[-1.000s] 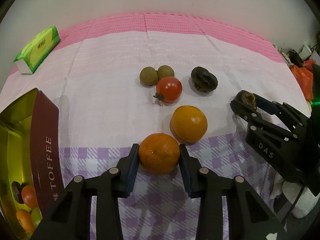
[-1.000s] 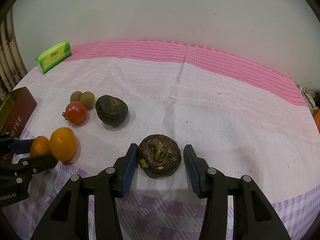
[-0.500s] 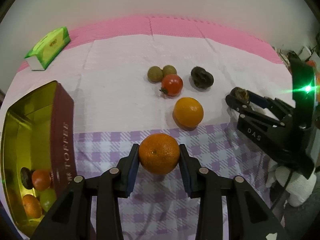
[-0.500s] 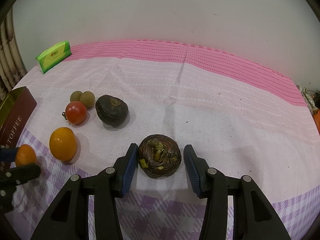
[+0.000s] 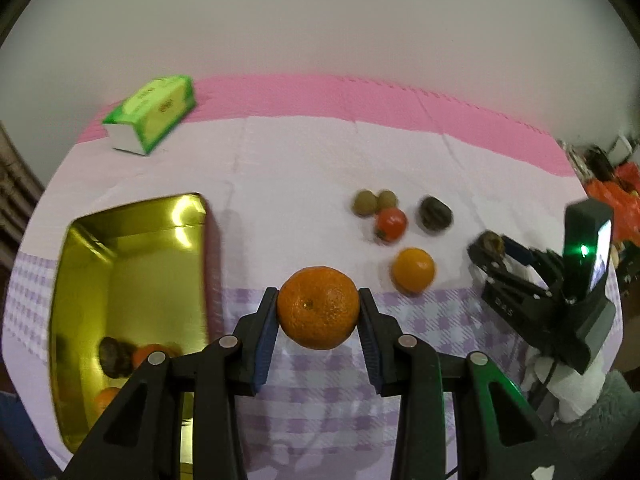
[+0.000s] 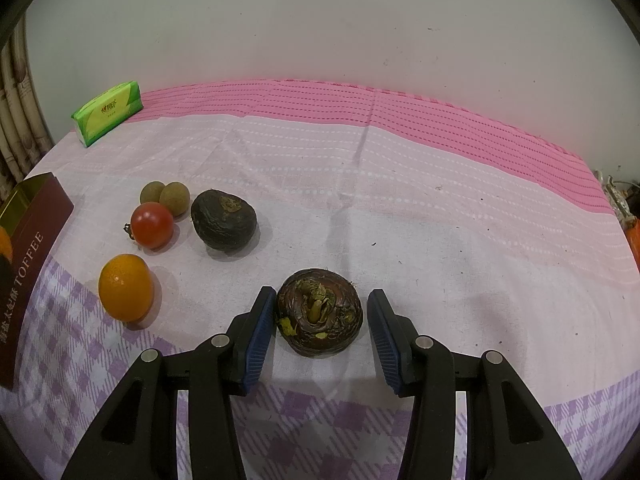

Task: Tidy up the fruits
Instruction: 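Carry the mandarin into the tin tray and open the left tool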

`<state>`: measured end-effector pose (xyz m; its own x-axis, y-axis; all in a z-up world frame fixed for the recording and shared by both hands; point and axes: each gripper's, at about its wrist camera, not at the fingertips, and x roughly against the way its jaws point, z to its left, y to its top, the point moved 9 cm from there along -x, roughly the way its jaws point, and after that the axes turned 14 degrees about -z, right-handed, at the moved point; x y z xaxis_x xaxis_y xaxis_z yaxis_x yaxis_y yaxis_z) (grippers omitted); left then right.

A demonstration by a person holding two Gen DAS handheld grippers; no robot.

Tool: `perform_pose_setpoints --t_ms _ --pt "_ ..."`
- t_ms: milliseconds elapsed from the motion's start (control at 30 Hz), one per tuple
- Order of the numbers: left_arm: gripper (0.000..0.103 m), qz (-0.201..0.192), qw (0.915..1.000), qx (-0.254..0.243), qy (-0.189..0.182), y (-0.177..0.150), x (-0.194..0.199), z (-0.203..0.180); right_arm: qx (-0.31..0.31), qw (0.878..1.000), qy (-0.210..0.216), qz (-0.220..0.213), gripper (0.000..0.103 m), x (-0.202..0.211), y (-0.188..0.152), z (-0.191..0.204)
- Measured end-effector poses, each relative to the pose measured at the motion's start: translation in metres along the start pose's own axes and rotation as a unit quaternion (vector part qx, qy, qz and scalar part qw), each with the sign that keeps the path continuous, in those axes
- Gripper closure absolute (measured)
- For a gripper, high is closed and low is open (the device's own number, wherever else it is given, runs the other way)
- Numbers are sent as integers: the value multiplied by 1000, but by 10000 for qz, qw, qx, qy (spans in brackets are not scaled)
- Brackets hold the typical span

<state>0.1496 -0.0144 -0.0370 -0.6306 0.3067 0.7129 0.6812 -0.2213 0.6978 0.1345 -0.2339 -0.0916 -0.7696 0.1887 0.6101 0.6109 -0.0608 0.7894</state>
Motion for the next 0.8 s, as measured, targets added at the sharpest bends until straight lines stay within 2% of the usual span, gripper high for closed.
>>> perform_pose_setpoints --t_ms 500,800 --pt "68 -11 9970 318 709 -1 11 88 5 10000 -13 0 54 0 1 0" --pt "68 256 9912 646 1127 -17 7 150 4 10000 -20 3 54 0 2 0"
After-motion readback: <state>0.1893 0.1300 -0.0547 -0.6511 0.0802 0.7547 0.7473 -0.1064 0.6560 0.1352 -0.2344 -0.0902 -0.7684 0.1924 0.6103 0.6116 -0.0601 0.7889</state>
